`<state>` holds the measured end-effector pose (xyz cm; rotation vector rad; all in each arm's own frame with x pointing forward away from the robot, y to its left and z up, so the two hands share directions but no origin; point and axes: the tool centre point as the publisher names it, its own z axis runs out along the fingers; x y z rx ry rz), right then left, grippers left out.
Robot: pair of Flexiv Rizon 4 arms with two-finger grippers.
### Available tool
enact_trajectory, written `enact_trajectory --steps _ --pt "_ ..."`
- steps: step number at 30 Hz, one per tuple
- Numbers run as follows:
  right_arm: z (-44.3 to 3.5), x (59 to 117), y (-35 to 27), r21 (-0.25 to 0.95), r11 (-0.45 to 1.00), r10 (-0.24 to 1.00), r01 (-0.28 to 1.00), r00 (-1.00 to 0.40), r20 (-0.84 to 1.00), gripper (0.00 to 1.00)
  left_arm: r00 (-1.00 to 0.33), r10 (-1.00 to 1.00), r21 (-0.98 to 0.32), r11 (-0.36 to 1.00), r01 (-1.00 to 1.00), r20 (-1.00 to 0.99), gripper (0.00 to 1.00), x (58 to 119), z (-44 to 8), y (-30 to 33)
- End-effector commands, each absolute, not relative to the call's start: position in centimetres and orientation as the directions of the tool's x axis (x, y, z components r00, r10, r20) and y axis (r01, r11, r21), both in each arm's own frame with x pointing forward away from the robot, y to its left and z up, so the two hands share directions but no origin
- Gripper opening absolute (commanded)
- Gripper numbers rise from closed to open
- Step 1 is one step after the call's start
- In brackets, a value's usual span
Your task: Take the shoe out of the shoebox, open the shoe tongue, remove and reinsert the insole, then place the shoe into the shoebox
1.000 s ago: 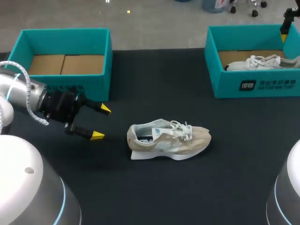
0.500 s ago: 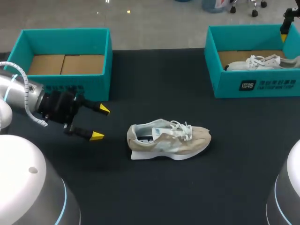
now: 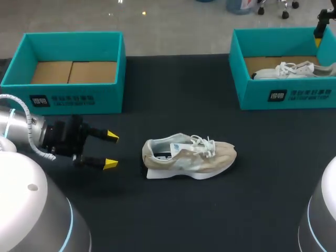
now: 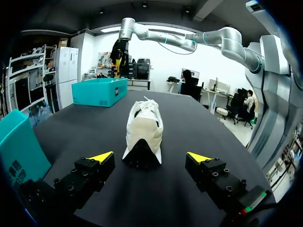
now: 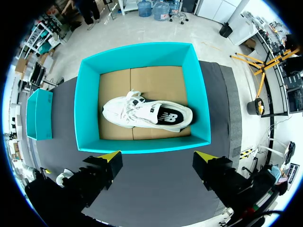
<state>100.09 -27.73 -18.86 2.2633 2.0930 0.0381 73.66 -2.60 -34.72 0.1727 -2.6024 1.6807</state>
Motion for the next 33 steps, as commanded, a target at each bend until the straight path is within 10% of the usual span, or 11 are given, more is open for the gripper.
enact_trajectory --steps 1,33 --pt "-18.9 100.1 -27.8 0.061 -0.077 0.997 0.995 0.078 -0.021 1.00 -0.996 -0.043 -0.910 0.405 -0.092 0.082 1.00 74.4 -36.2 -3.4" --pt "-18.9 100.1 -27.8 0.061 -0.077 0.997 0.995 0.078 -0.021 1.00 -0.999 -0.020 -0.916 0.398 -0.048 0.044 1.00 76.4 -40.1 -7.2"
